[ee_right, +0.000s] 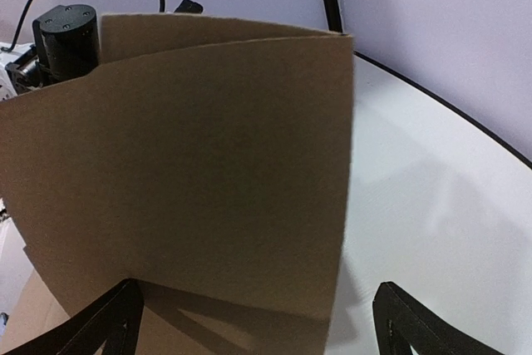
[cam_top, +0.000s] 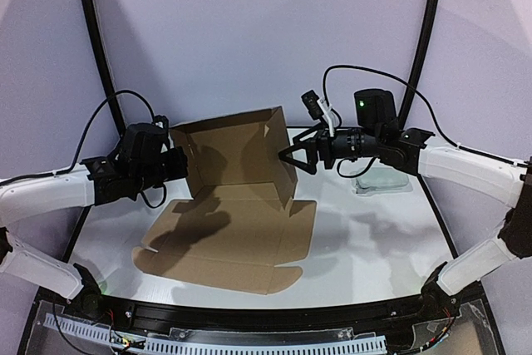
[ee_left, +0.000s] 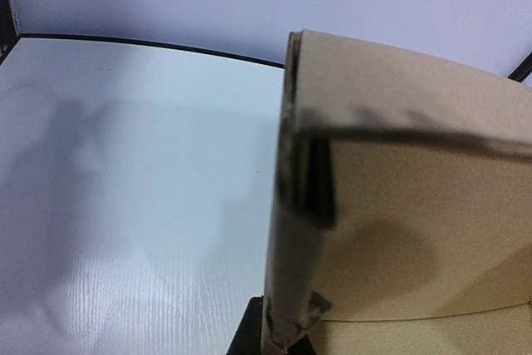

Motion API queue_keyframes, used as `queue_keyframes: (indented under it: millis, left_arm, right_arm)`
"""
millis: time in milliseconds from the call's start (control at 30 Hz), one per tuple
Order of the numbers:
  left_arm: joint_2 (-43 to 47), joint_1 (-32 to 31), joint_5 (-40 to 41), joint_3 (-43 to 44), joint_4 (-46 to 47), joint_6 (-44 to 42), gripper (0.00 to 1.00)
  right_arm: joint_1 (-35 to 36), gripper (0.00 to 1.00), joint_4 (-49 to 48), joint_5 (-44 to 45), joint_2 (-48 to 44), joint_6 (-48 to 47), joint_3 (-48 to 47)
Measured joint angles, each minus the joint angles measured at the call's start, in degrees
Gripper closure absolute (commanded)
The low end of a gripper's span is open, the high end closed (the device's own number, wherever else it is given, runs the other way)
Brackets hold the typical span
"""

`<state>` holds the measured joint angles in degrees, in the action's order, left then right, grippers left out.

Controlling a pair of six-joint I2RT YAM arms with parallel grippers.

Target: Fold the paper box

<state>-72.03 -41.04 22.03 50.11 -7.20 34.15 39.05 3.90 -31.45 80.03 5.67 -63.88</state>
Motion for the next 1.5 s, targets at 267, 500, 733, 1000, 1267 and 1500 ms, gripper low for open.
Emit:
queue_keyframes:
  millis: [267, 500, 733, 1000, 1267, 1500]
  left_arm:
    - [0.00, 0.00, 0.82, 0.63, -1.02, 0.79, 0.99]
    - [0.00, 0.00, 0.68, 0.65, -1.00, 0.85, 0.99]
    - [0.00, 0.11, -1.07, 0.65, -0.99, 0.64, 0.99]
    - [0.30, 0.59, -0.44, 0.85, -2.42, 0.89, 0.99]
    - [1.90, 0.61, -0.60, 0.81, -2.86, 0.31, 0.99]
    - [3.87, 0.75, -0.92, -0.24, -2.90, -0.64, 0.99]
  right_arm:
    - [0.11, 0.02, 0.00, -4.33, -0.25, 2.42, 0.04]
    - [0.61, 0.02, 0.03, -5.38, -0.70, 2.59, 0.04]
    - [1.45, 0.02, 0.49, 2.36, 1.15, 2.95, -1.59]
    - [7.16, 0.02, 1.07, 23.35, 4.98, 2.72, -4.34]
    - [9.11, 0.21, 0.35, 40.56, 7.98, 3.07, -6.08]
    - [9.25, 0.21, -0.33, 45.87, 10.28, 1.57, -7.86]
